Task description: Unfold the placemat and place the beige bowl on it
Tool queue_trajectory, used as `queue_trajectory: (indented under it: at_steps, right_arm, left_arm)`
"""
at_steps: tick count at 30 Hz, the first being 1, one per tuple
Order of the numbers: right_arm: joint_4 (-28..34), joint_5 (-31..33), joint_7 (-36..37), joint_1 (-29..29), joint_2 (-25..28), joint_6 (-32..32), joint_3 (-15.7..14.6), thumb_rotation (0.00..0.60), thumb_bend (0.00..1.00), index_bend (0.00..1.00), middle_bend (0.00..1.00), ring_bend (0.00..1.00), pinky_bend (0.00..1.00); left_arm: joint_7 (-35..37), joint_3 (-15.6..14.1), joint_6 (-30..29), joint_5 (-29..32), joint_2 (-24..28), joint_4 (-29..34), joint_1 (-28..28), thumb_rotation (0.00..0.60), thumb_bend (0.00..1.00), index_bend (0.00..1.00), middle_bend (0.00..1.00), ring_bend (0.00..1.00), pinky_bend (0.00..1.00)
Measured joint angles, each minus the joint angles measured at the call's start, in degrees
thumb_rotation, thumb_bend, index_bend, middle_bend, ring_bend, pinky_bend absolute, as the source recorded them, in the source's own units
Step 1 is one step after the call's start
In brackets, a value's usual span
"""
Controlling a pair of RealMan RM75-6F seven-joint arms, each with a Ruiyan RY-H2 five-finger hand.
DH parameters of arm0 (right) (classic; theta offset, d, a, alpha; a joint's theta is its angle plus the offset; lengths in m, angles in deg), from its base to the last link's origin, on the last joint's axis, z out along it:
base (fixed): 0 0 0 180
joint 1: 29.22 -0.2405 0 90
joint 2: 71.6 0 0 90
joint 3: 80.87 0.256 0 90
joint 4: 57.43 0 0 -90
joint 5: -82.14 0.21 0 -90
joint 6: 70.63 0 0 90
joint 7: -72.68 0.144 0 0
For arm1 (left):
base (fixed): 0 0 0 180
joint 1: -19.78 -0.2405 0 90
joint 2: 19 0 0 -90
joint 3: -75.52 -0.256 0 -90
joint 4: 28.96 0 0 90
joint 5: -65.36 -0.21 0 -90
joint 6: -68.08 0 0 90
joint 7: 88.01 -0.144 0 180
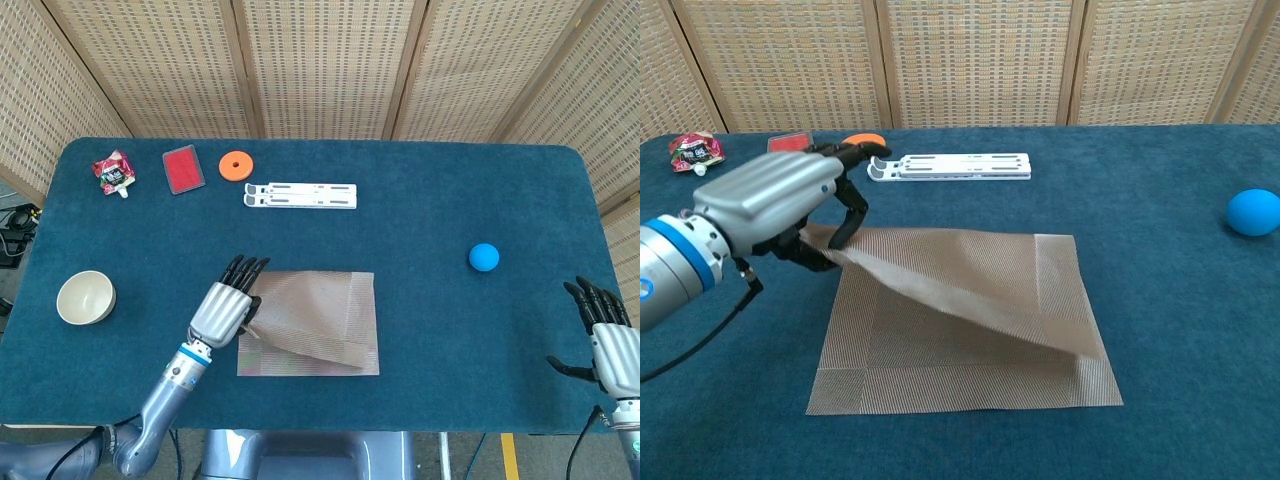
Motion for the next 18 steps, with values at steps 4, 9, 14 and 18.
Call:
queue_trajectory:
  at_steps: [4, 9, 14, 18]
  right_arm:
    - [-0.35, 0.84, -0.58, -0.27, -0.26, -0.77, 0.21, 0.6, 0.06, 0.01, 0.0, 0.0, 0.0]
    - [-0.69, 1.66, -1.17, -0.52, -0.58, -1.46, 0.41, 0.6, 0.06, 0.01, 0.0, 0.0, 0.0]
    - [-1.25, 3.16, -1.69, -0.78, -0.87, -2.36, 0.81, 0.6, 0.06, 0.01, 0.0, 0.0, 0.0]
    - [-1.73, 3.99, -2.15, -0.91, -1.11, -2.7, 1.18, 0.6, 0.06, 0.01, 0.0, 0.0, 0.0]
  left_arm:
    - [0.42, 2.52, 1.54, 1.95, 1.64, 0.93, 1.47, 0.6, 0.49, 0.7, 0.0, 0.0, 0.0]
    - [0.75, 5.54, 5.3, 6.17, 2.5, 0.67, 4.19, 0.6, 0.49, 0.64, 0.0, 0.0, 0.0]
    - [0.48, 9.12, 9.18, 12.11, 1.62, -2.37, 7.96, 0.6, 0.5, 0.65, 0.0, 0.0, 0.0]
    - [-0.05, 12.36, 11.94, 19.29, -0.02, -5.87, 11.09, 0.6, 0.51, 0.65, 0.0, 0.0, 0.0]
